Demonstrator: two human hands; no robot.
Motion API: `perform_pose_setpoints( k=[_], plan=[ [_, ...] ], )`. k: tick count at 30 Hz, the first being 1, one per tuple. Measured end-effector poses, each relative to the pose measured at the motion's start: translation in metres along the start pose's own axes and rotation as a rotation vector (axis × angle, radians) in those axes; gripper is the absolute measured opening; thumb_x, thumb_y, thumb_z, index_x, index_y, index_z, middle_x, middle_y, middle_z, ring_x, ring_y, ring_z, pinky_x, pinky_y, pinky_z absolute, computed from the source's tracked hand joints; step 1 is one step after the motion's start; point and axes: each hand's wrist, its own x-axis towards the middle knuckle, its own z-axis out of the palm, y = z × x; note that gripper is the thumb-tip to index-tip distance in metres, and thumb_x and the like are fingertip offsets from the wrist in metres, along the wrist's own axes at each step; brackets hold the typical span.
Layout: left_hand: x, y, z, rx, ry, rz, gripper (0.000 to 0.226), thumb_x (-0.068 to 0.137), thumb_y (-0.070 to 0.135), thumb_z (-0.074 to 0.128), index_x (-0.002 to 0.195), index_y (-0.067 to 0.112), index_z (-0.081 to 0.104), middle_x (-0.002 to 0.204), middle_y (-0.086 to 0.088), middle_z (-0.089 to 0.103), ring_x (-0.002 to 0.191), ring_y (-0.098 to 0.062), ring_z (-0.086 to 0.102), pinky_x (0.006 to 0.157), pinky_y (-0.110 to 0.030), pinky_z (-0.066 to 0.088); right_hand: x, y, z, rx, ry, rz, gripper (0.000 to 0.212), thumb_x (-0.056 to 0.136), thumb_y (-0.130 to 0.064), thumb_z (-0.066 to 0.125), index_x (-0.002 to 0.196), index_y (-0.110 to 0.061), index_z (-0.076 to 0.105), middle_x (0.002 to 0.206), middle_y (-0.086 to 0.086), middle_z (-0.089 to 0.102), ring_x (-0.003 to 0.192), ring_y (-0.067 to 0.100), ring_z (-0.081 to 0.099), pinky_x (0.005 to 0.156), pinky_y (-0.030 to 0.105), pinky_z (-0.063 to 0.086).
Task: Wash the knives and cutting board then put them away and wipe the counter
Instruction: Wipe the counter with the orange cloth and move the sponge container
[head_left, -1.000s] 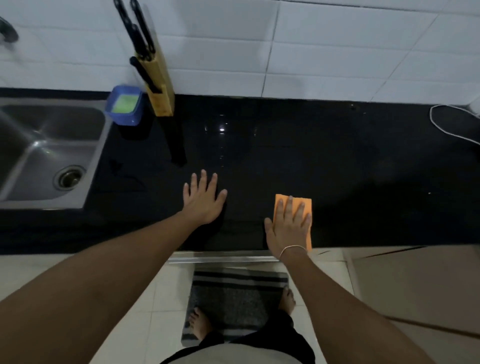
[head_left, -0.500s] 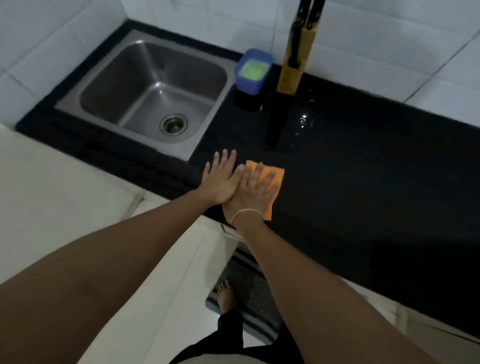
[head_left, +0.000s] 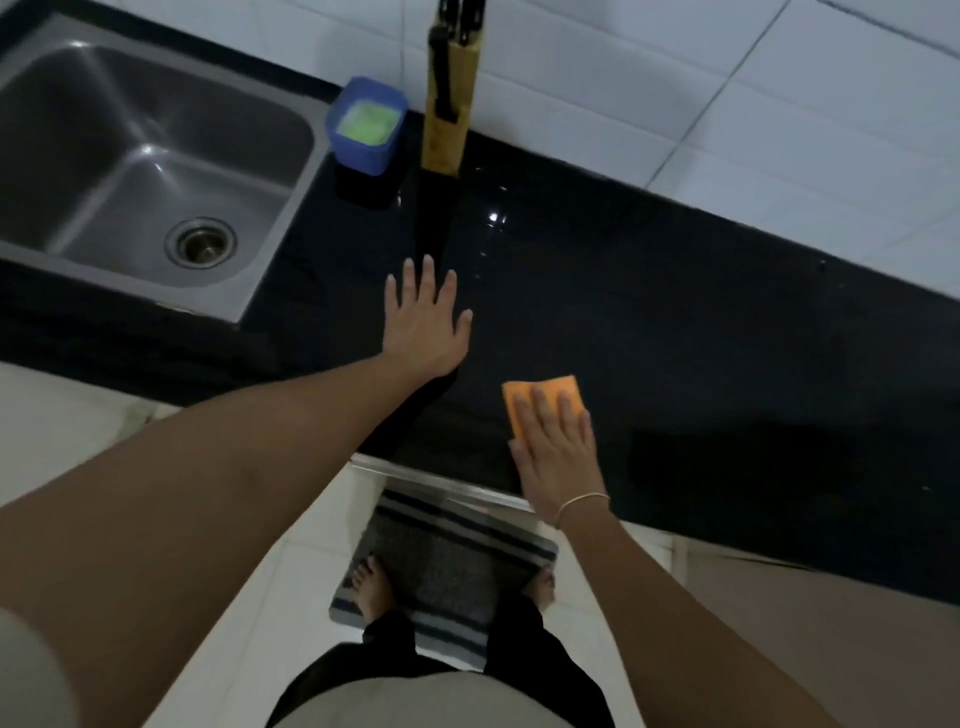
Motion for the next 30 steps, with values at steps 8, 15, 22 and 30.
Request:
perform_pose_setpoints(
  k=[8, 15, 22, 30],
  plan=[
    [0.014, -0.031, 0.022, 0.063, 0.057, 0.063, 0.069, 0.105, 0.055, 0.017, 0.164, 0.021, 0.009, 0.171, -0.012, 0.003, 0.157, -0.035, -0.002, 0.125, -0.057, 0.001, 0.061, 0.051, -0.019, 0.193, 0.092, 0.609, 0.058, 0.106, -0.048, 0.009, 0.16, -0.034, -0.007, 0.168, -0.007, -0.013, 0.154, 0.03, -0.012, 0.123, 0.055, -0.005],
    [0.015, -0.035, 0.033, 0.072, 0.151, 0.09, 0.07, 0.105, 0.057, 0.011, 0.164, 0.018, 0.011, 0.171, -0.012, 0.007, 0.158, -0.034, 0.001, 0.126, -0.055, 0.003, 0.166, 0.031, -0.053, 0.194, 0.12, 0.711, 0.066, 0.105, -0.05, 0.009, 0.161, -0.019, -0.004, 0.169, 0.003, -0.011, 0.153, 0.042, -0.006, 0.121, 0.061, -0.002],
    [0.012, -0.028, 0.017, -0.496, 0.452, -0.021, 0.066, 0.106, 0.043, 0.035, 0.157, 0.001, 0.03, 0.166, -0.018, 0.025, 0.156, -0.03, 0.015, 0.126, -0.041, 0.016, 0.204, -0.097, -0.055, -0.071, 0.127, 0.104, 0.073, 0.099, -0.044, 0.036, 0.16, -0.016, 0.008, 0.167, 0.013, 0.008, 0.15, 0.045, 0.013, 0.119, 0.063, 0.013],
    [0.012, -0.022, 0.014, -0.193, 0.321, -0.045, 0.062, 0.104, 0.044, 0.032, 0.156, 0.009, 0.035, 0.167, -0.013, 0.026, 0.156, -0.029, 0.014, 0.127, -0.047, 0.013, 0.118, -0.021, -0.04, 0.02, 0.029, -0.202, 0.062, 0.104, -0.056, 0.016, 0.161, -0.033, 0.005, 0.169, -0.005, 0.001, 0.155, 0.032, -0.002, 0.124, 0.055, 0.003]
  ],
)
